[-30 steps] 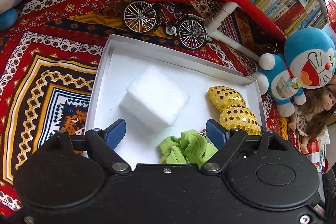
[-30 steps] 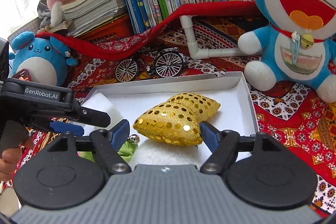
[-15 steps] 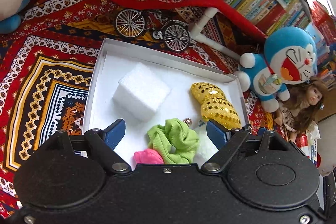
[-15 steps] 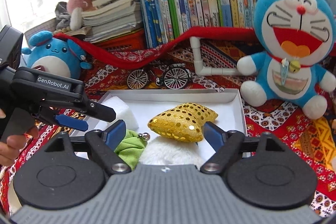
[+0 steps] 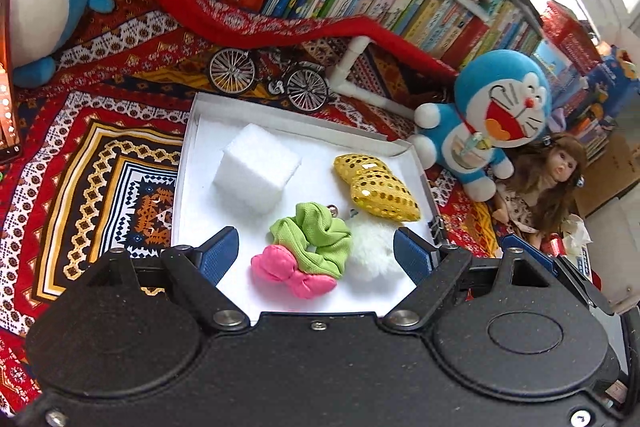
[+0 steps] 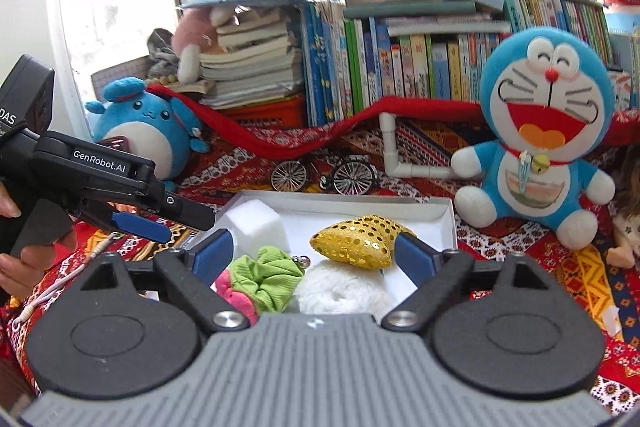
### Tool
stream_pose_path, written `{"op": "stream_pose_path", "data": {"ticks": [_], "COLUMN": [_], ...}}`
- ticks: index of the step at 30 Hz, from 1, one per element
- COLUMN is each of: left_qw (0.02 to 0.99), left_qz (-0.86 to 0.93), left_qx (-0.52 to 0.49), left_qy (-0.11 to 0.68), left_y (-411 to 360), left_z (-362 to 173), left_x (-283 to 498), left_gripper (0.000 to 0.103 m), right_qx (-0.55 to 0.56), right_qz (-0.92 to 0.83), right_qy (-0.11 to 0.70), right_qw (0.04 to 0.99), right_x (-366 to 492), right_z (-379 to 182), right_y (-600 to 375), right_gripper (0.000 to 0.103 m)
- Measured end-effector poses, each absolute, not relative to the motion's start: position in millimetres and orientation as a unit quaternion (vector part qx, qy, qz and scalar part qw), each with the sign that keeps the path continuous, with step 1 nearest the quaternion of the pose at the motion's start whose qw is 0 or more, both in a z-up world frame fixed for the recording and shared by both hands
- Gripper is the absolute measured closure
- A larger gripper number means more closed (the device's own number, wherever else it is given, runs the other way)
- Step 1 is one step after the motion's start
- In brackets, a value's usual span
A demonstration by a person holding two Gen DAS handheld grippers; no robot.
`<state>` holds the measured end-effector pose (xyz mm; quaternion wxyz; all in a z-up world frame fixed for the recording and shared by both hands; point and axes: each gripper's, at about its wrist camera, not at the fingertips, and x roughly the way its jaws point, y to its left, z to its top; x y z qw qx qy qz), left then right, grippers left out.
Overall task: Organize soft objects
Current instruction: 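Lift both open tools away from the box, then move the left tool to the small white tag while the right tool approaches the blue floral cloth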
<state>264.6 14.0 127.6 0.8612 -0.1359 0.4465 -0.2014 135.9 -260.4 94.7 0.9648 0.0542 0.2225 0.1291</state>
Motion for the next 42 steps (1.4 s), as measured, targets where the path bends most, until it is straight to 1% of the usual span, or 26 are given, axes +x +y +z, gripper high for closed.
{"op": "stream_pose_path", "data": {"ticks": [10, 16, 31, 35, 42], "left_qw": [0.891, 0.896, 0.925, 0.935, 0.952], "left_qz": [-0.211, -0.217, -0.211, -0.199, -0.151], "left_qx": [-0.073, -0.064, -0.058, -0.068, -0.051], "left_qy": [0.395, 0.381, 0.310, 0.287, 0.263], "left_y": [11, 16, 53, 66, 82], "left_z": [140, 139, 143, 135, 115], "left_x": [215, 193, 129, 112, 96], "left_gripper": [0.018, 0.017, 0.014, 0.012, 0.012], "right_qx": [0.021, 0.002, -0.011, -0.015, -0.007], "right_qz": [0.142, 0.144, 0.115, 0.111, 0.097], "right_qy": [0.189, 0.173, 0.148, 0.146, 0.140], "right_qw": [0.971, 0.974, 0.982, 0.983, 0.985], "right_x": [98, 79, 45, 39, 29], "right_z": [101, 98, 74, 66, 52], "right_y": [-256, -253, -256, -255, -261], "right_gripper": [0.002, 0.000, 0.000, 0.000, 0.000]}}
